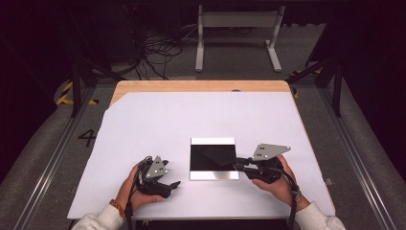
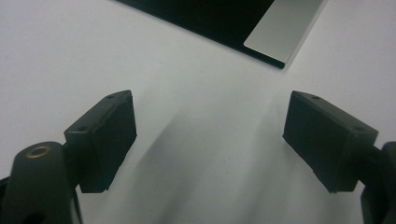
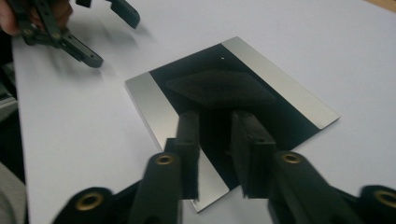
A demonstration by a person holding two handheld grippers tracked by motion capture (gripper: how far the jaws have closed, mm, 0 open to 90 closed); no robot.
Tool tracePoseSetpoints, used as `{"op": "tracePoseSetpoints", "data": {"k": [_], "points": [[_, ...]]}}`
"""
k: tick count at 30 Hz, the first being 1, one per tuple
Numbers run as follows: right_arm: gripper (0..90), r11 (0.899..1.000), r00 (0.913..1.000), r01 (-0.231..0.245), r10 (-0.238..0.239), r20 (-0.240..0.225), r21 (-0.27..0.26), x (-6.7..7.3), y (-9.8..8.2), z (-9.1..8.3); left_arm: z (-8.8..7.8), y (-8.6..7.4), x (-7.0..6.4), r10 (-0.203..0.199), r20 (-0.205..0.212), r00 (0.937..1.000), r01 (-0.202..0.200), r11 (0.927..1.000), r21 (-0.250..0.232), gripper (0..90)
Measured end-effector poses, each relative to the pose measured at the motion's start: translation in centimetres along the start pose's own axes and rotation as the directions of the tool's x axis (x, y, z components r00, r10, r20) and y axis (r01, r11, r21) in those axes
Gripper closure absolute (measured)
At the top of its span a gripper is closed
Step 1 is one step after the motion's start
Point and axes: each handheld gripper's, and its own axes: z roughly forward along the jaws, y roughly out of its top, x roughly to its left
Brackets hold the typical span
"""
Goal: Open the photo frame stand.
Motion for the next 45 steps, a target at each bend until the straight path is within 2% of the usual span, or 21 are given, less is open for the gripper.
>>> {"op": "tracePoseSetpoints", "data": {"k": [2,7,9,13,16,20,24,25,27,29,30,32,33,34,35,38,42,44,45], "points": [[63.1,0.999,0.9986,-0.040,0.039,-0.035,-0.006,-0.1,0.0,-0.1,0.0,0.0,0.0,0.003,0.002,1.0000,-0.003,1.0000,0.003,17.8],[50.1,0.997,0.9936,-0.082,0.081,-0.079,-0.006,-0.1,0.3,0.0,0.0,0.1,-0.1,0.010,0.001,0.9999,-0.010,0.9999,0.006,17.8],[44.8,0.993,0.9879,-0.120,0.119,-0.100,-0.003,-0.2,0.3,0.1,0.1,0.1,-0.1,0.011,0.000,0.9999,-0.011,0.9999,0.009,17.8],[40.7,0.983,0.9767,-0.182,0.181,-0.115,0.002,-0.4,0.4,0.5,0.1,0.1,-0.2,0.013,0.002,0.9999,-0.013,0.9999,0.009,17.8],[39.1,0.974,0.9667,-0.228,0.226,-0.119,0.000,-0.7,0.4,0.6,0.2,0.1,-0.2,0.013,0.003,0.9999,-0.013,0.9999,0.011,17.9],[37.8,0.955,0.9459,-0.297,0.293,-0.139,-0.005,-1.4,0.2,0.9,0.2,0.1,-0.2,0.015,0.003,0.9999,-0.015,0.9998,0.013,17.8],[36.6,0.944,0.9332,-0.331,0.328,-0.147,0.000,-1.8,0.1,1.1,0.3,0.2,-0.2,0.016,-0.004,0.9999,-0.016,0.9998,0.012,17.8],[36.6,0.943,0.9329,-0.333,0.330,-0.144,0.002,-1.9,0.1,1.2,0.3,0.2,-0.2,0.016,-0.003,0.9999,-0.016,0.9998,0.008,17.8],[38.7,0.934,0.9213,-0.356,0.350,-0.170,-0.006,-2.1,0.0,1.4,0.4,0.3,-0.3,0.015,-0.001,0.9999,-0.015,0.9999,0.008,17.6],[41.5,0.936,0.9232,-0.353,0.349,-0.161,0.001,-2.2,0.0,1.5,0.5,0.4,-0.4,0.025,0.003,0.9997,-0.025,0.9996,0.012,17.6],[44.3,0.931,0.9173,-0.366,0.359,-0.172,-0.010,-2.2,-0.1,1.6,0.5,0.5,-0.4,0.025,0.006,0.9997,-0.025,0.9996,0.010,17.5],[45.9,0.924,0.9121,-0.382,0.376,-0.163,-0.008,-2.4,-0.2,1.6,0.6,0.6,-0.4,0.029,0.008,0.9995,-0.029,0.9995,0.009,17.5],[46.0,0.922,0.9083,-0.388,0.381,-0.173,-0.007,-2.5,-0.3,1.6,0.6,0.6,-0.4,0.029,0.008,0.9995,-0.029,0.9995,0.009,17.5],[46.0,0.922,0.9083,-0.388,0.381,-0.173,-0.007,-2.5,-0.3,1.6,0.7,0.6,-0.5,0.024,0.012,0.9996,-0.024,0.9997,0.008,17.5],[44.9,0.916,0.9024,-0.402,0.394,-0.174,-0.011,-2.5,-0.3,1.6,0.7,0.6,-0.5,0.025,0.010,0.9996,-0.025,0.9996,0.009,17.5],[45.7,0.911,0.8998,-0.412,0.402,-0.170,-0.027,-2.5,-0.2,1.5,0.9,0.9,-0.5,0.029,0.017,0.9995,-0.029,0.9996,0.005,17.4],[40.7,0.905,0.8962,-0.424,0.416,-0.155,-0.021,-2.6,-0.2,1.4,1.0,1.1,-0.5,0.030,0.019,0.9994,-0.030,0.9996,0.002,17.1],[40.5,0.899,0.8863,-0.438,0.431,-0.170,-0.006,-2.8,-0.4,1.6,1.1,1.2,-0.5,0.034,0.021,0.9992,-0.034,0.9994,0.002,17.1],[40.9,0.898,0.8851,-0.439,0.432,-0.174,-0.006,-2.8,-0.4,1.6,1.1,1.3,-0.5,0.033,0.021,0.9992,-0.033,0.9994,0.003,17.1]]}}
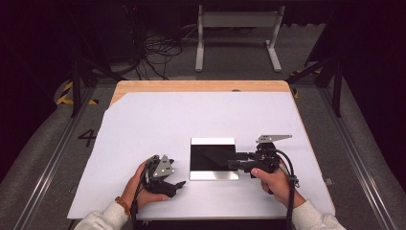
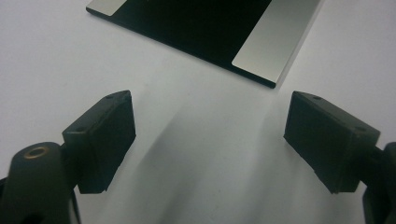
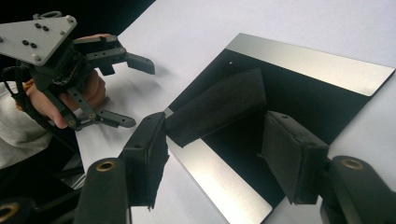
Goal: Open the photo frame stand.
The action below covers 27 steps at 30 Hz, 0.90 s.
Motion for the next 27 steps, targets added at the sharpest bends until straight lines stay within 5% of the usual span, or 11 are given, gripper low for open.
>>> {"op": "tracePoseSetpoints", "data": {"k": [5,11,15,27], "points": [[34.1,0.998,0.9980,-0.051,0.050,-0.038,-0.029,-0.6,0.0,-0.2,0.1,0.0,0.0,0.001,0.000,1.0000,-0.001,1.0000,0.003,17.1],[32.7,0.998,0.9988,-0.048,0.047,-0.016,-0.042,-0.3,0.2,-0.2,0.4,0.3,0.0,0.008,0.000,1.0000,-0.008,0.9999,0.008,17.1],[31.0,0.995,0.9959,-0.091,0.091,-0.002,-0.041,-0.6,0.3,0.1,0.8,0.5,-0.1,0.010,0.006,0.9999,-0.010,0.9998,0.015,17.1],[39.9,0.995,0.9946,-0.104,0.104,-0.007,0.002,-0.6,0.8,2.4,1.0,0.7,0.3,0.012,0.010,0.9999,-0.012,0.9999,0.010,17.1]]}}
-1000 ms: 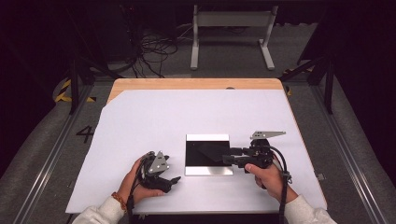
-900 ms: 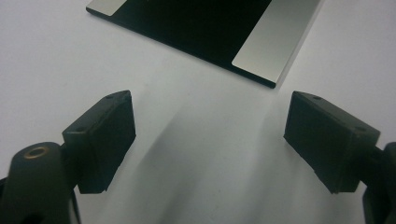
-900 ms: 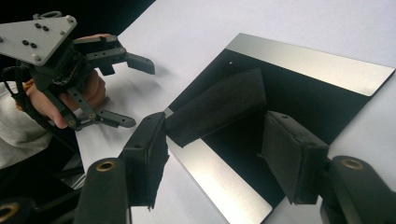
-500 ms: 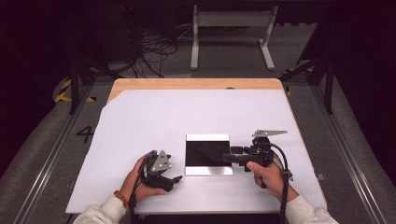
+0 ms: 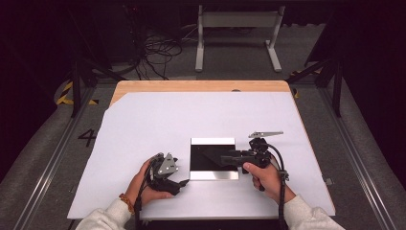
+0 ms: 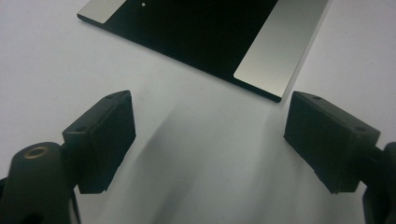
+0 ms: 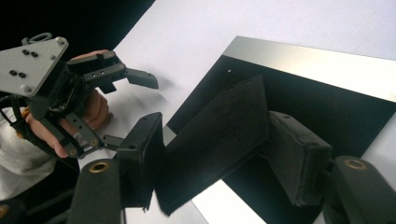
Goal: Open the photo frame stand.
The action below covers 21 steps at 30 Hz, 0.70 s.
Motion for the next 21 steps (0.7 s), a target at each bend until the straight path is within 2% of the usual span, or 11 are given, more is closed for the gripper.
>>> {"op": "tracePoseSetpoints", "data": {"k": [3,10,21], "points": [[40.5,1.000,1.0000,0.000,0.000,0.000,0.002,-0.10,0.03,0.15,0.04,0.04,0.11,-0.007,0.003,1.0000,0.007,1.0000,-0.005,17.1],[46.6,0.999,0.9984,-0.030,0.031,-0.046,0.032,-0.72,-0.33,0.38,0.34,0.51,0.47,-0.019,0.010,0.9998,0.019,0.9996,-0.020,17.1],[49.2,0.999,0.9989,-0.012,0.014,-0.045,0.042,-0.85,-0.56,0.39,0.65,0.91,0.56,-0.026,0.017,0.9995,0.027,0.9994,-0.022,16.0]]}}
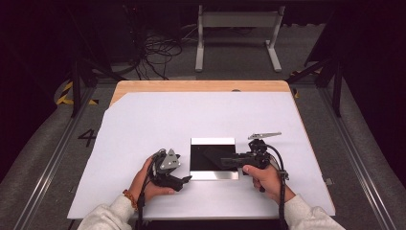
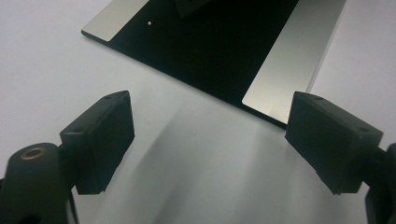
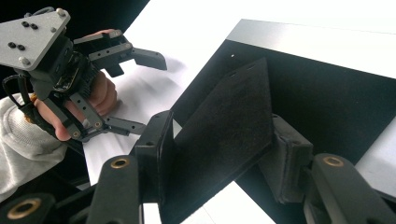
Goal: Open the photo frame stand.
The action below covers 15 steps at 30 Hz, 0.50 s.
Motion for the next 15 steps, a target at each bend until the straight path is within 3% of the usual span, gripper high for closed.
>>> {"op": "tracePoseSetpoints", "data": {"k": [15], "points": [[52.0,0.999,0.9991,0.043,-0.043,-0.007,0.002,0.06,-0.45,-0.33,0.31,-0.02,0.29,-0.043,0.024,0.9988,0.043,0.9991,0.000,15.1]]}}
